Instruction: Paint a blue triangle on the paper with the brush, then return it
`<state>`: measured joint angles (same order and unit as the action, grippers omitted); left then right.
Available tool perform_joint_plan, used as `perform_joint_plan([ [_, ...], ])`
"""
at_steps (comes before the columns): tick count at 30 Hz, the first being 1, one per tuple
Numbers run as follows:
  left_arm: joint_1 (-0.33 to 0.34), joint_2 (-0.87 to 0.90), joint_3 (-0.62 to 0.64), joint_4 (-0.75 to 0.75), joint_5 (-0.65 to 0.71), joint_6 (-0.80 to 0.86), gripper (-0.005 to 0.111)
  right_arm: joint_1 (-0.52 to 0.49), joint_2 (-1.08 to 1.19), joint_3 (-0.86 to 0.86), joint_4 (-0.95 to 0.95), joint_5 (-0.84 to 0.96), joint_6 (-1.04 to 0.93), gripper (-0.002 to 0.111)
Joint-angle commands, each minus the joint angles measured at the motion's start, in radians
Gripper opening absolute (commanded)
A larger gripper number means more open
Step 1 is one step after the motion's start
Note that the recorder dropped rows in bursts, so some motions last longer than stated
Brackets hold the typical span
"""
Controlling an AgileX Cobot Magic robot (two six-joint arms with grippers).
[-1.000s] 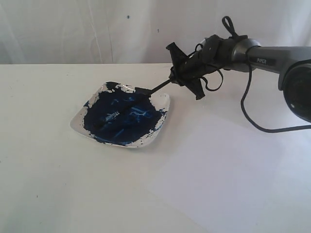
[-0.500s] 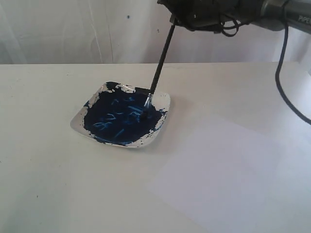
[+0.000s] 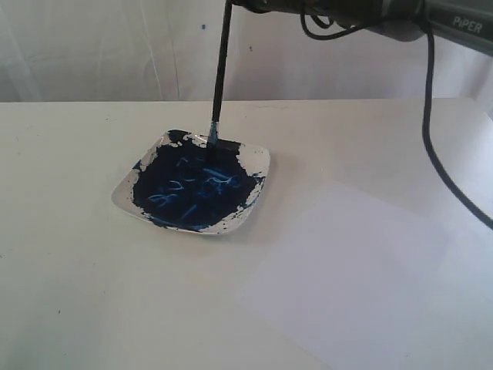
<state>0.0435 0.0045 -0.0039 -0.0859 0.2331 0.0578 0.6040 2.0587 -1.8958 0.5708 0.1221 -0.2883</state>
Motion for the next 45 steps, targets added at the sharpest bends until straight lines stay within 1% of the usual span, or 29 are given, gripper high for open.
perform_joint_plan([
  [1, -0.008, -0.004, 0.004, -0.006, -0.001, -0.004, 0.0, 0.046, -0.034, 0.002, 0.022, -0.03, -0.15, 0.0],
  [7, -0.008, -0.004, 0.004, -0.006, -0.001, -0.004, 0.0, 0.084, -0.08, 0.037, 0.135, -0.096, -0.175, 0.0],
  [12, -0.008, -0.004, 0.004, -0.006, -0.001, -0.004, 0.0, 0.093, -0.135, 0.143, 0.133, -0.189, -0.18, 0.0],
  [16, -0.008, -0.004, 0.004, -0.006, -0.001, -0.004, 0.0, 0.093, -0.188, 0.229, 0.063, -0.254, -0.139, 0.0],
  [17, -0.008, -0.004, 0.004, -0.006, -0.001, -0.004, 0.0, 0.094, -0.204, 0.254, 0.019, -0.276, -0.083, 0.0],
  [19, -0.008, -0.004, 0.004, -0.006, -0.001, -0.004, 0.0, 0.094, -0.239, 0.31, -0.148, -0.334, 0.066, 0.0],
  [20, -0.008, -0.004, 0.004, -0.006, -0.001, -0.004, 0.0, 0.094, -0.256, 0.345, -0.276, -0.378, 0.196, 0.0],
  [22, -0.008, -0.004, 0.004, -0.006, -0.001, -0.004, 0.0, 0.09, -0.286, 0.414, -0.607, -0.487, 0.538, 0.0],
  [24, -0.008, -0.004, 0.004, -0.006, -0.001, -0.004, 0.0, 0.059, -0.309, 0.48, -0.926, -0.617, 0.879, 0.0],
  [25, -0.008, -0.004, 0.004, -0.006, -0.001, -0.004, 0.0, 0.041, -0.314, 0.504, -1.05, -0.667, 0.98, 0.0],
  [26, -0.008, -0.004, 0.004, -0.006, -0.001, -0.004, 0.0, 0.027, -0.321, 0.522, -1.113, -0.692, 1.039, 0.0],
  [28, -0.008, -0.004, 0.004, -0.006, -0.001, -0.004, 0.0, -0.003, -0.342, 0.562, -1.173, -0.703, 1.106, 0.0],
  [34, -0.008, -0.004, 0.004, -0.006, -0.001, -0.004, 0.0, -0.097, -0.5, 0.705, -1.175, -0.755, 1.106, 0.0],
  [38, -0.008, -0.004, 0.004, -0.006, -0.001, -0.004, 0.0, -0.165, -0.645, 0.808, -1.246, -0.752, 1.108, 0.0],
  [40, -0.008, -0.004, 0.004, -0.006, -0.001, -0.004, 0.0, -0.203, -0.726, 0.87, -1.29, -0.728, 1.144, 0.0],
  [43, -0.008, -0.004, 0.004, -0.006, -0.001, -0.004, 0.0, -0.244, -0.84, 0.966, -1.336, -0.639, 1.209, 0.0],
  [45, -0.008, -0.004, 0.004, -0.006, -0.001, -0.004, 0.0, -0.262, -0.912, 1.023, -1.354, -0.594, 1.212, 0.0],
])
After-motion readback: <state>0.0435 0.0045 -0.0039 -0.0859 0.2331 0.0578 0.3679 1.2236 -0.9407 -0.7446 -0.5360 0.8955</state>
